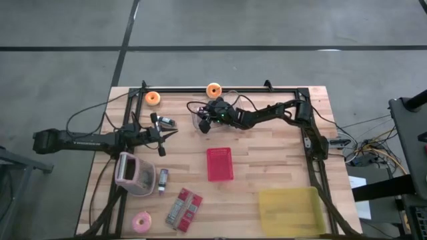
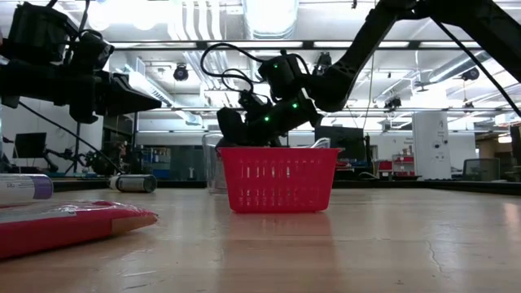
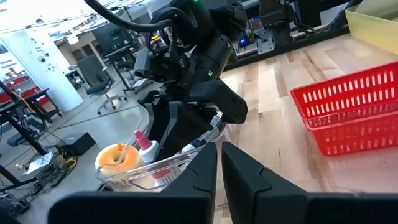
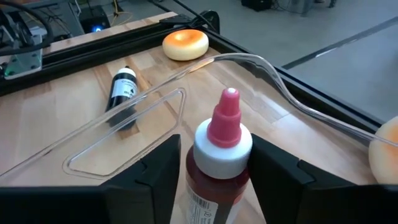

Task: Pick & Place Food Item
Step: Put the pink food coloring bottle into the transparent bin

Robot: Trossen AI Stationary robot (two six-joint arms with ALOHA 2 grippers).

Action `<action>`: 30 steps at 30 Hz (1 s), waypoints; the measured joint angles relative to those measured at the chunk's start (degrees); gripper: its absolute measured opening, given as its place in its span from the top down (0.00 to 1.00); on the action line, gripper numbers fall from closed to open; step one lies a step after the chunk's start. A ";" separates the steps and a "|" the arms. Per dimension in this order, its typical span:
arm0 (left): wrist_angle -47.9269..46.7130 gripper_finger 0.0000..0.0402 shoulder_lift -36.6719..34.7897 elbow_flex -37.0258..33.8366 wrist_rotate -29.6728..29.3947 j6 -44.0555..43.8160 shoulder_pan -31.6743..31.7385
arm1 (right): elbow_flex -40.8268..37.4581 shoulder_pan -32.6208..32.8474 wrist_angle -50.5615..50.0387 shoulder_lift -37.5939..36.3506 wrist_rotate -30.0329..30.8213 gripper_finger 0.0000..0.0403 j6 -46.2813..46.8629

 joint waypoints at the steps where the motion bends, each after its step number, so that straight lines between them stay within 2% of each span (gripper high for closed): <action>1: 0.00 0.93 0.00 -0.02 0.02 -0.01 -0.01 | 0.00 0.00 0.02 0.00 0.00 0.55 0.08; 11: 0.00 0.93 -0.01 -0.02 0.01 -0.01 0.01 | 0.00 0.00 0.21 0.00 0.00 0.46 0.77; 30: 0.00 0.93 0.00 -0.01 0.01 -0.01 0.01 | 0.63 -0.02 0.17 -0.82 0.09 0.47 0.69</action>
